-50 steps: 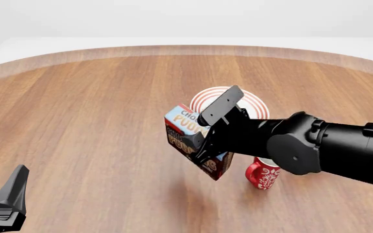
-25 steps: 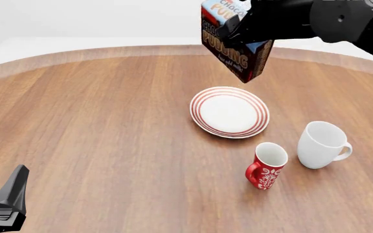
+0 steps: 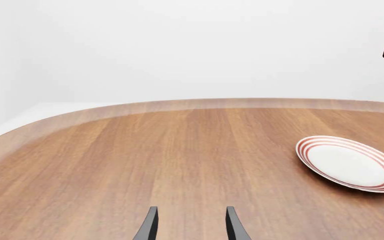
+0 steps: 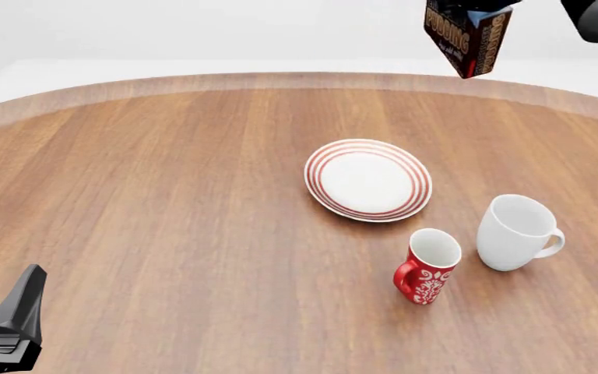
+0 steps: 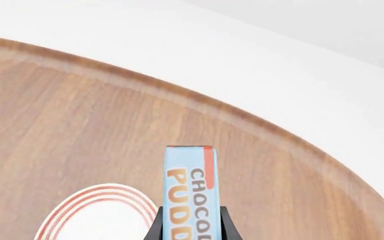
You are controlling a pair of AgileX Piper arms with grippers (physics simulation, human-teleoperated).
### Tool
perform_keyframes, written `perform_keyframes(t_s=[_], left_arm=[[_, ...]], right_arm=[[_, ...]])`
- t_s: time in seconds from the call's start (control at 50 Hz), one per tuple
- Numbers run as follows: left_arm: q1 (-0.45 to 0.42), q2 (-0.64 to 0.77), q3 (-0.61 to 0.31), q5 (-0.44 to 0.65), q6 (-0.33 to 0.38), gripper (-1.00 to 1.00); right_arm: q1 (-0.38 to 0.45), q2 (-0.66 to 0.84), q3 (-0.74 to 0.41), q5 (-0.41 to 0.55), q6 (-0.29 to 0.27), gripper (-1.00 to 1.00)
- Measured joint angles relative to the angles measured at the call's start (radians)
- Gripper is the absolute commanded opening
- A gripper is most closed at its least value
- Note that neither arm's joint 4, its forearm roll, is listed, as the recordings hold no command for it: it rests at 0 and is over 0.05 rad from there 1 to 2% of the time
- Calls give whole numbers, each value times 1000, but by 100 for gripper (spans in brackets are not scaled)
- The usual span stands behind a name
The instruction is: Put the chocolate pudding to the right of the plate.
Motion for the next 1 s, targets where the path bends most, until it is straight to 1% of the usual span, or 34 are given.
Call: perform_keyframes(t_s=[0.1, 0.18, 0.28, 0.34, 0.42, 0.64, 0.72, 0.88, 1.0], left_arm=[[0, 0, 0, 0, 0, 100], [0, 0, 0, 0, 0, 100], [0, 0, 0, 0, 0, 100], [0, 0, 0, 0, 0, 100], [0, 0, 0, 0, 0, 100], [0, 0, 0, 0, 0, 100], [0, 0, 0, 0, 0, 100], [0, 0, 0, 0, 0, 100], [0, 0, 0, 0, 0, 100]], right_arm=[[-67, 120, -156, 49, -12, -100], [-109, 204, -250, 74, -16, -100], [-153, 295, -326, 85, -21, -100], [-175, 333, -335, 75, -21, -100], [-199, 336, -260, 21, -21, -100], [-227, 288, 40, -173, -30, -100], [-234, 273, 132, -230, -33, -100], [-239, 258, 267, -312, -38, -100], [-244, 258, 338, -355, -45, -100]])
